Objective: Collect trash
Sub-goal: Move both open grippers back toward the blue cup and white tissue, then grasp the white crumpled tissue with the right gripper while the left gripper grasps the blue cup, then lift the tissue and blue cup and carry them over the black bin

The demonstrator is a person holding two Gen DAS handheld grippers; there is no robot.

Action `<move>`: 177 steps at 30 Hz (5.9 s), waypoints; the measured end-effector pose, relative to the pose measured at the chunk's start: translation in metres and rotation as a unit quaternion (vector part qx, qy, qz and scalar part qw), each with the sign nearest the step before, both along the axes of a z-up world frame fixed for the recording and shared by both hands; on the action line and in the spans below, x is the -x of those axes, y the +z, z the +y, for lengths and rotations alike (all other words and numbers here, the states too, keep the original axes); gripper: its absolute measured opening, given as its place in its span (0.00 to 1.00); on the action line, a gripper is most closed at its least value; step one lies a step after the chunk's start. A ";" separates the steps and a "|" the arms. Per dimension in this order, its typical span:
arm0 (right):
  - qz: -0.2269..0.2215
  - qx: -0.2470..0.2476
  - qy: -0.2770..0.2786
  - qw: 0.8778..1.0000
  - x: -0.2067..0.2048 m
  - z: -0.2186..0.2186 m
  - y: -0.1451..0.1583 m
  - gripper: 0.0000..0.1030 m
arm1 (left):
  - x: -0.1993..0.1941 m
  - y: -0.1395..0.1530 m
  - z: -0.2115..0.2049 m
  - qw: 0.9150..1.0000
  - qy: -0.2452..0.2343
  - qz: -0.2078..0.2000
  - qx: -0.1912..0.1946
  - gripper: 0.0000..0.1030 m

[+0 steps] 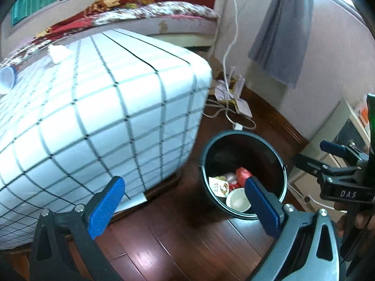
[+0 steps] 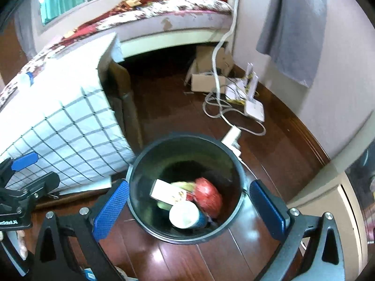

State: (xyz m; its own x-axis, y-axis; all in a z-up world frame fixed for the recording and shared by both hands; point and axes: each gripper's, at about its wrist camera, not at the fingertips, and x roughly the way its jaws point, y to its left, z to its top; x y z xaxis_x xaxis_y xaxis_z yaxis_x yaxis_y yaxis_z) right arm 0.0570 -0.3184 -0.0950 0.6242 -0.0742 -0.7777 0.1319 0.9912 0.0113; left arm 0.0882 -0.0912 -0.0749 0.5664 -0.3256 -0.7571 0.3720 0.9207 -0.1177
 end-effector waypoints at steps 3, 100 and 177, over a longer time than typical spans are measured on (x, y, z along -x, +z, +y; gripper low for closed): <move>-0.013 -0.001 0.013 1.000 -0.005 0.014 0.011 1.00 | 0.000 0.007 0.013 1.000 0.017 -0.009 -0.001 0.99; 0.000 -0.013 0.299 0.954 -0.437 0.417 0.054 0.35 | -0.304 0.037 0.338 0.960 0.274 -0.045 -0.024 0.87; -0.134 -0.056 0.235 0.961 -0.105 0.256 0.171 0.31 | -0.049 0.148 0.196 0.972 0.124 -0.199 0.013 0.84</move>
State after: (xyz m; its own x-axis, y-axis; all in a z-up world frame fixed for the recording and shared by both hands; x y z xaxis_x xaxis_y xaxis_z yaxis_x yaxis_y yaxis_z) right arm 0.1622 -0.0625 0.0756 0.7480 0.3391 -0.5705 -0.3524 0.9314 0.0915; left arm 0.1373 0.1053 0.0731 0.8764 -0.1575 -0.4552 0.1593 0.9866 -0.0347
